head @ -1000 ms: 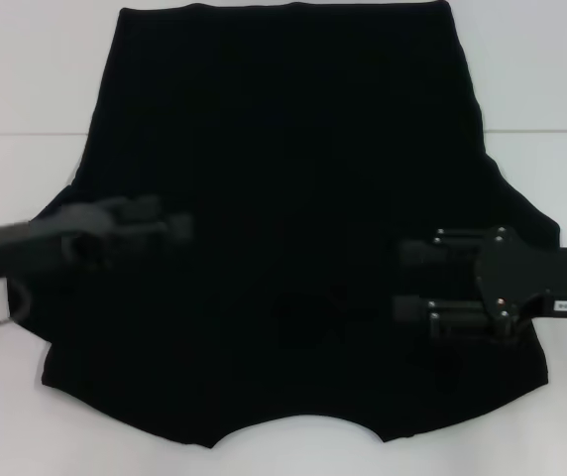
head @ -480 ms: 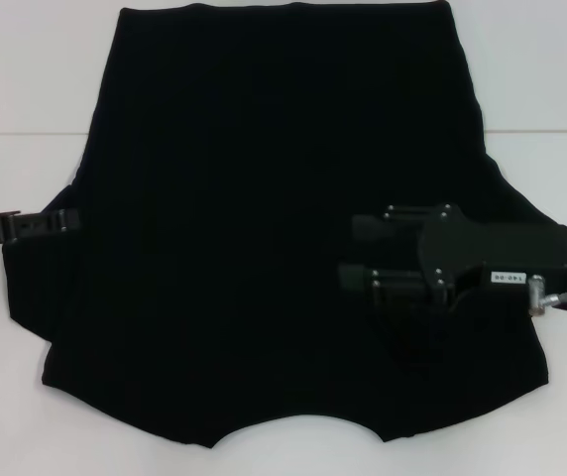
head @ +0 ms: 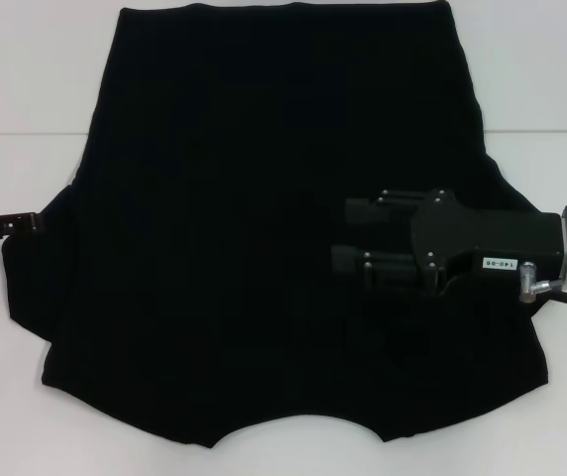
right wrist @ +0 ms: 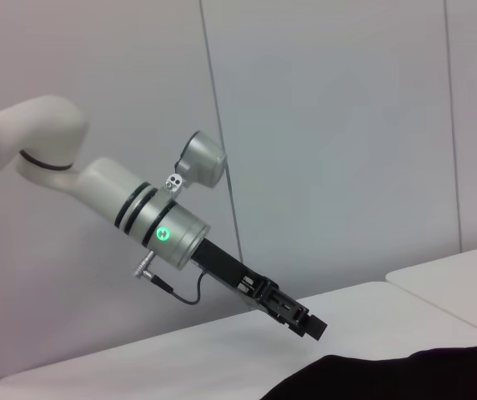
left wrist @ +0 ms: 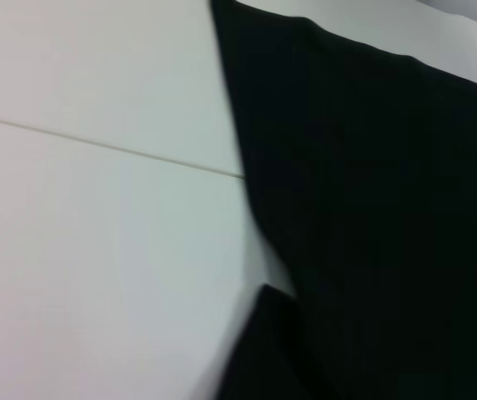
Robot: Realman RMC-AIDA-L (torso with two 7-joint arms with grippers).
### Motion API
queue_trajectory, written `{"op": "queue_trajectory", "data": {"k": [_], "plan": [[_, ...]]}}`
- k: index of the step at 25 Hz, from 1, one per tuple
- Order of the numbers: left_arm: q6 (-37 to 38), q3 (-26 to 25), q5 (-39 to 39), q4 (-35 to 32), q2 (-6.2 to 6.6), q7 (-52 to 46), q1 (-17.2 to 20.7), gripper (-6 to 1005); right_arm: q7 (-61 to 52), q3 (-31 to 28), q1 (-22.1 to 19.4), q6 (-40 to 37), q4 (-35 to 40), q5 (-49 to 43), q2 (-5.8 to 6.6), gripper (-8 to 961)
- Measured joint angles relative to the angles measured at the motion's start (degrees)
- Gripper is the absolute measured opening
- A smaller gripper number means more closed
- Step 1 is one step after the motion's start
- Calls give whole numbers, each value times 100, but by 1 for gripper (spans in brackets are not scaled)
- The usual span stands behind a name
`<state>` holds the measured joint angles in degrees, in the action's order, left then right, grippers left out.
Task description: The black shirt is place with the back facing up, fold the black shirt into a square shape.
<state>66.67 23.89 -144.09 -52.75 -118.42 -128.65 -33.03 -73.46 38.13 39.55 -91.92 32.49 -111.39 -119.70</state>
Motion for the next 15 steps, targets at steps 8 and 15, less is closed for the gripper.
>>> {"op": "queue_trajectory", "data": {"k": [8,15], "plan": [[-818,38,-209,382,-32,-10,-43,891,-1,-4,-20,-2,-59,39,0,696],[-902,248,-296,481,-92,-14,-53,891,-1,-8,-1,5,-60,39,0,697]]}}
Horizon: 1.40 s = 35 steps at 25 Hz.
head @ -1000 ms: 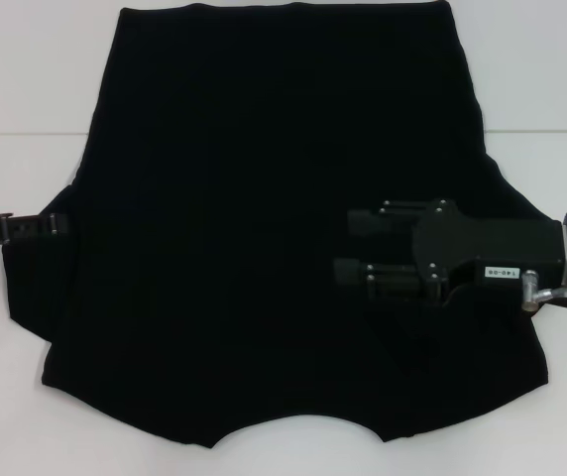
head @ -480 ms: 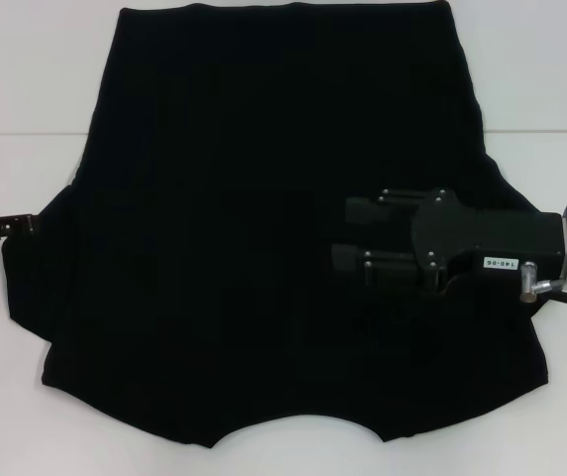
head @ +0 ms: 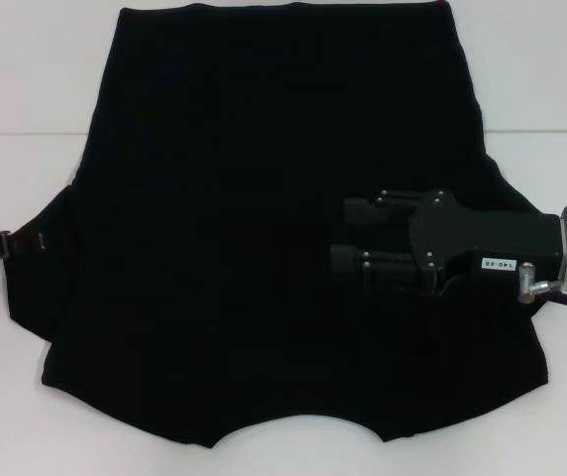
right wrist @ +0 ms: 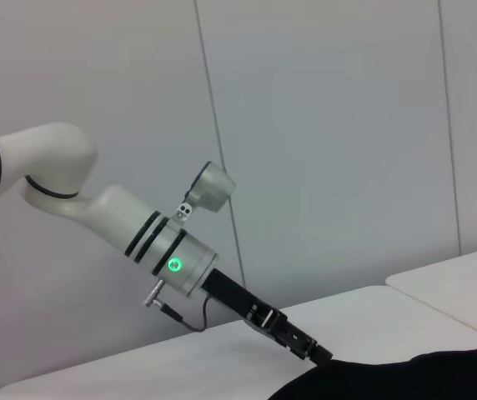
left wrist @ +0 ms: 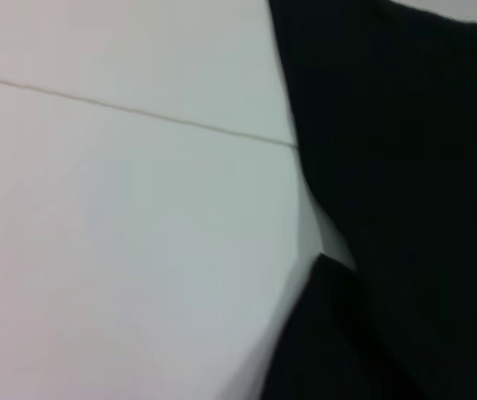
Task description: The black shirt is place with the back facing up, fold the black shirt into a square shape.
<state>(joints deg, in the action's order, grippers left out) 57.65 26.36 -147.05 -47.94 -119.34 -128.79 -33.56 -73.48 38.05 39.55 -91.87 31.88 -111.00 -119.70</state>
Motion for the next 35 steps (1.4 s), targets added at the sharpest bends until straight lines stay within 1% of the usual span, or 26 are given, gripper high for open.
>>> {"op": "queue_trajectory", "data": {"k": [5,27,35], "plan": [[-44,169,-8,3,-22,-3,21,891,0,0,7,2,1,0,0,697],[-354,224,-149,206,-27,-3,-9,890,0,-8,-1,33,2,-1,0,696],[-320,400,-149,206,-32,-5,-29,891,0,-10,15,54,2,-1,0,695]]}}
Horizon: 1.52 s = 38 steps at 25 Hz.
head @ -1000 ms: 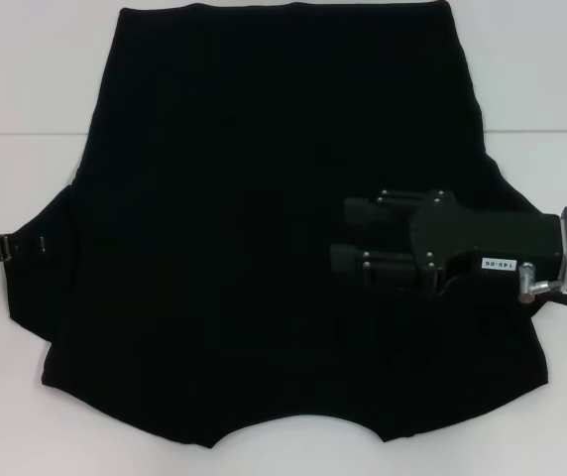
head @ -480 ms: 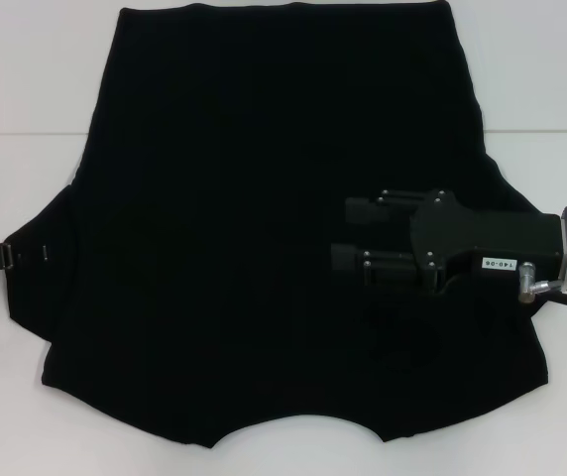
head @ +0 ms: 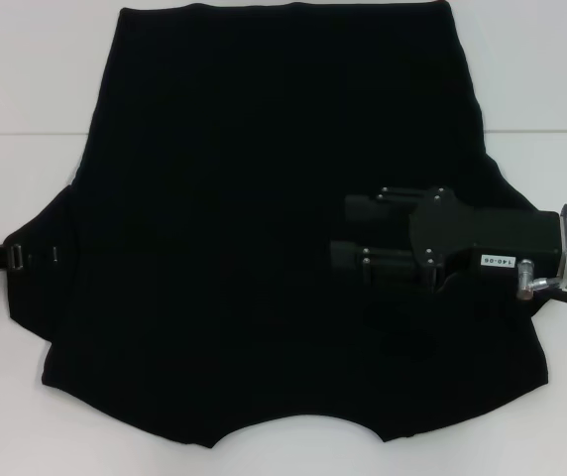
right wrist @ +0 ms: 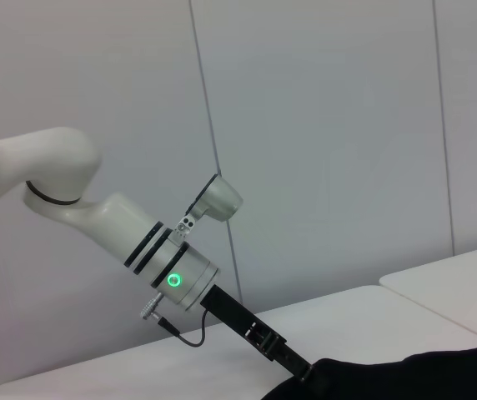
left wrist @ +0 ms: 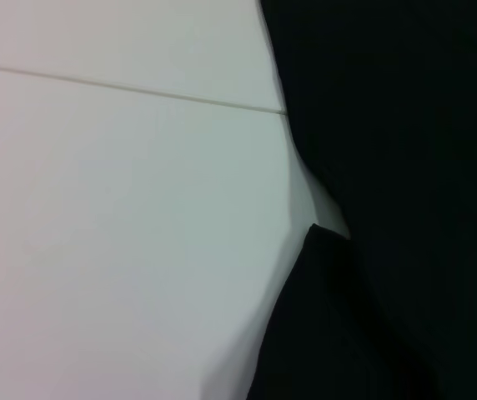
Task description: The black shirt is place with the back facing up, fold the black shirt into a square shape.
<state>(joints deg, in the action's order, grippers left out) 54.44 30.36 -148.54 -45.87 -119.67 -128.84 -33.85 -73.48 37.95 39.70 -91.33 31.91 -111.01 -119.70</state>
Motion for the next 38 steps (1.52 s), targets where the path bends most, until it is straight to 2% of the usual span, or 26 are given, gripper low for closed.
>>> {"op": "queue_trajectory", "data": {"k": [15,23,29,38], "plan": [[-30,265,-20,-20,-20,125,-43,872,0,-7,-19,-6,29,65,9,692],[-197,269,-138,-27,-30,130,-40,475,0,-7,-23,-5,35,71,9,691],[-274,269,-152,-27,-32,132,-35,246,0,-7,-28,-8,16,114,9,690],[-341,260,-178,-64,-22,132,-16,40,0,2,-22,56,-2,150,-1,688]]}}
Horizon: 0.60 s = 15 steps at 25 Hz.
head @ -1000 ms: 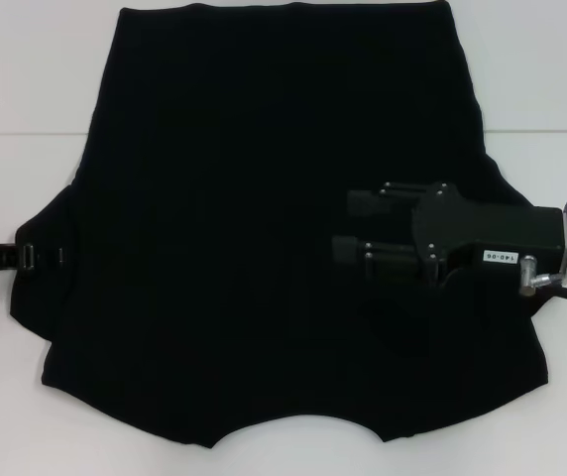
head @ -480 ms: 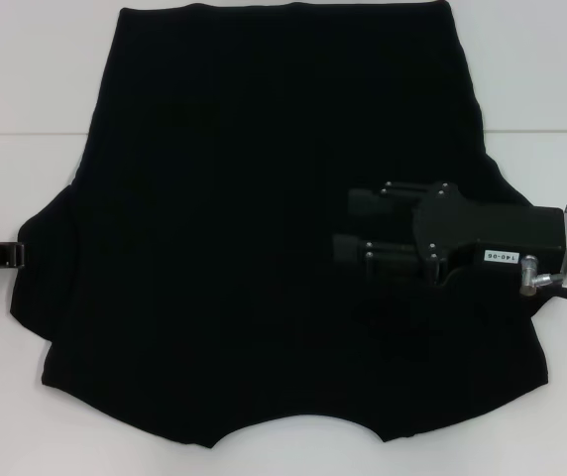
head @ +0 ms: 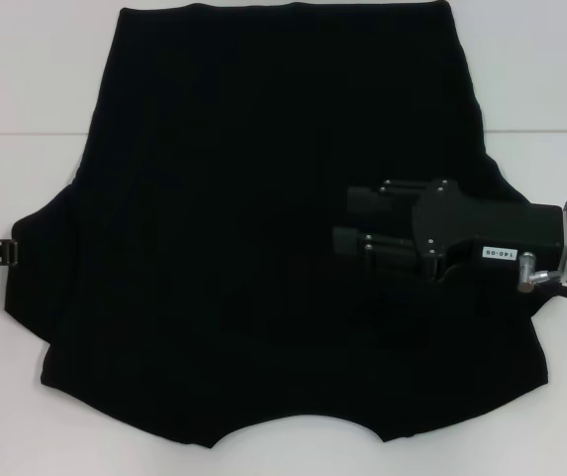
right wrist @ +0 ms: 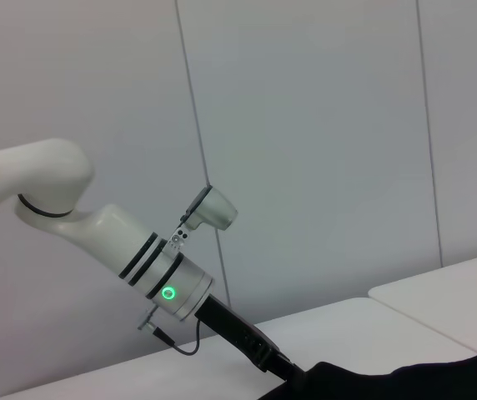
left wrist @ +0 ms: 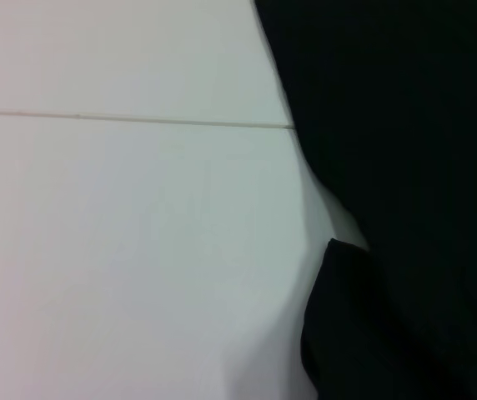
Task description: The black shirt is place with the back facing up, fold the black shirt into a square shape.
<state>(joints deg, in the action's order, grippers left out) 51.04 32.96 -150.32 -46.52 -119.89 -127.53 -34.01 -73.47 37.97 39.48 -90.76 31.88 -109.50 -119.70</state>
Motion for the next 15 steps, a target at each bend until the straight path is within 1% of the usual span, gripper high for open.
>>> {"op": "queue_trajectory", "data": {"k": [1,6,15], "plan": [[-2,-14,-14,-16,0,0,14,17,0,7,4,7,-5,0,0,688],[-5,-85,-69,-106,-5,0,97,7,0,96,28,23,-76,0,1,613],[-7,-125,-70,-271,-8,0,230,8,-4,271,40,36,-160,-2,1,614]]}}
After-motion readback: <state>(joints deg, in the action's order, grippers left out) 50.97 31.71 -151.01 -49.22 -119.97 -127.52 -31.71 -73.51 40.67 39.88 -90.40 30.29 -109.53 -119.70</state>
